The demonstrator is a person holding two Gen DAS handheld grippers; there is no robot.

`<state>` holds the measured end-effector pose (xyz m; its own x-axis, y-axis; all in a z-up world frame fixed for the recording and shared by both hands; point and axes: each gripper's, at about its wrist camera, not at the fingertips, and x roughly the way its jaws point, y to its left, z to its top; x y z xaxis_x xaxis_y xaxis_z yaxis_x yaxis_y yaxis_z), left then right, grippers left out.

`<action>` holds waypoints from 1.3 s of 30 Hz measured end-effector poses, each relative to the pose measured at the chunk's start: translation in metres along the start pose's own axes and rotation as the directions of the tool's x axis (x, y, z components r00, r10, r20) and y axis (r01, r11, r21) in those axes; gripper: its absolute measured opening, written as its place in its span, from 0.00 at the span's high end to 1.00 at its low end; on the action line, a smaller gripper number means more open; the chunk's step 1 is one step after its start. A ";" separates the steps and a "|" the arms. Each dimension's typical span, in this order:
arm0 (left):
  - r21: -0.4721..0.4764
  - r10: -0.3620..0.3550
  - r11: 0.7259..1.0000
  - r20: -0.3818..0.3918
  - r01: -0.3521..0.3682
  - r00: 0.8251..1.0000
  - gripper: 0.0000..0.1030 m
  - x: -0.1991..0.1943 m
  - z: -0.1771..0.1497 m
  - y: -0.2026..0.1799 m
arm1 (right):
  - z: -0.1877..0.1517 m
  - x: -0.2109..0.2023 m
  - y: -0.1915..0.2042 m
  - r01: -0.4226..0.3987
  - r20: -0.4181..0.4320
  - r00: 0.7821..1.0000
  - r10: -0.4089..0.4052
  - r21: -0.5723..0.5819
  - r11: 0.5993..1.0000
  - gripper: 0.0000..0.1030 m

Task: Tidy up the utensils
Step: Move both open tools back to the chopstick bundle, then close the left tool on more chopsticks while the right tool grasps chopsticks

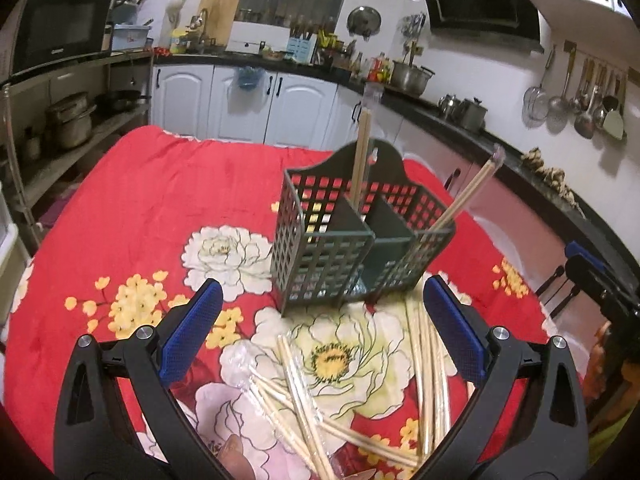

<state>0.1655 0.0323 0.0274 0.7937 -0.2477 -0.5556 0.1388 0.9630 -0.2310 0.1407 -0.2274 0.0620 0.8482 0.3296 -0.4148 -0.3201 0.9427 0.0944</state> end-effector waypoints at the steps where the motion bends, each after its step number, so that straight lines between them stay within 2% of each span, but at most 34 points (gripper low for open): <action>1: 0.004 0.001 1.000 -0.005 -0.001 1.000 0.10 0.001 -0.002 0.000 | -0.001 0.001 0.000 0.001 -0.004 1.000 -0.001 -0.001 1.000 0.08; 14: 0.032 0.006 0.999 -0.084 -0.003 0.996 0.10 0.020 -0.018 -0.007 | -0.024 0.020 -0.009 0.009 -0.097 0.995 -0.010 -0.003 1.000 0.08; 21: 0.059 -0.008 0.998 -0.176 0.019 0.984 0.10 0.040 -0.034 -0.013 | -0.035 0.034 -0.010 -0.019 -0.159 0.987 0.018 0.000 1.000 0.10; 25: 0.080 0.000 0.997 -0.225 0.018 0.974 0.10 0.053 -0.044 -0.016 | -0.041 0.052 -0.012 -0.036 -0.225 0.974 0.037 0.007 0.999 0.23; 28: 0.058 -0.009 0.998 -0.251 0.025 0.968 0.11 0.062 -0.046 -0.011 | -0.046 0.064 -0.013 -0.048 -0.264 0.963 0.049 0.012 0.999 0.31; 33: 0.040 -0.008 0.999 -0.292 0.021 0.956 0.27 0.075 -0.046 -0.003 | -0.061 0.085 -0.012 -0.068 -0.350 0.934 0.067 0.009 0.998 0.57; 39: -0.009 -0.001 1.000 -0.337 -0.002 0.942 0.39 0.090 -0.045 0.012 | -0.071 0.107 -0.019 -0.062 -0.401 0.912 0.086 0.072 0.995 0.58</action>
<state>0.2120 0.0169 -0.0614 0.5479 -0.2701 -0.7918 0.1317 0.9625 -0.2371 0.2075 -0.2139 -0.0485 0.5765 0.3603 -0.7334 -0.3409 0.9217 0.1849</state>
